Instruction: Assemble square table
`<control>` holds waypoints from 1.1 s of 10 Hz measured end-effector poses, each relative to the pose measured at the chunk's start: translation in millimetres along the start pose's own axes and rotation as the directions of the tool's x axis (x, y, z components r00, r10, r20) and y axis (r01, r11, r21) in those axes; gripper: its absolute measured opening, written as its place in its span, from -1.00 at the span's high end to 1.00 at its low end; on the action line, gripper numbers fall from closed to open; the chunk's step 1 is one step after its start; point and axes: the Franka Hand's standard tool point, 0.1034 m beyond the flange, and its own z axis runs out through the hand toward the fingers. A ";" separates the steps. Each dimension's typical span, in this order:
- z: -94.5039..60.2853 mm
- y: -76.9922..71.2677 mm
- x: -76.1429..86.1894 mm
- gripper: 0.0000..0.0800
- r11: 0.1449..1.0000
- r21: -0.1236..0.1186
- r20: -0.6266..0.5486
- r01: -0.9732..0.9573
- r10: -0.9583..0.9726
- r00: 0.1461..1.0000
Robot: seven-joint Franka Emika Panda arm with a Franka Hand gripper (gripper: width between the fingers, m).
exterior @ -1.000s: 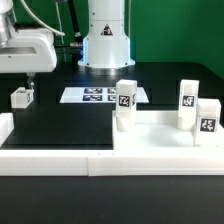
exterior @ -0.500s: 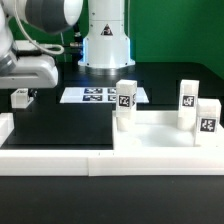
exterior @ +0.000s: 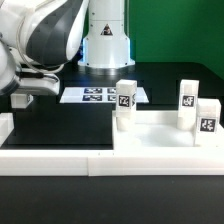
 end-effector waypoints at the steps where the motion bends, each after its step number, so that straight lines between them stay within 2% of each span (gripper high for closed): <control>1: 0.4 -0.1 0.1 -0.62 1.000 0.002 0.001 -0.003 0.003 1.000; 3: 2.3 0.6 0.4 -0.62 1.000 0.007 0.006 -0.011 0.011 1.000; 4: 2.4 0.7 0.4 -0.32 1.000 0.007 0.006 -0.011 0.011 1.000; 5: 2.5 0.9 0.4 -0.32 1.000 0.007 0.006 -0.011 0.011 1.000; 6: 2.6 1.0 0.4 0.10 1.000 0.007 0.006 -0.011 0.011 1.000; 7: 2.6 1.5 0.0 0.29 1.000 0.007 0.006 -0.012 0.012 1.000; 11: 2.6 1.7 0.0 0.29 1.000 0.007 0.006 -0.012 0.012 1.000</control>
Offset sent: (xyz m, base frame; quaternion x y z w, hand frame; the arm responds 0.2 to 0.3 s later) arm 0.0000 0.0000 0.0000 0.0000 0.0000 0.0000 1.0000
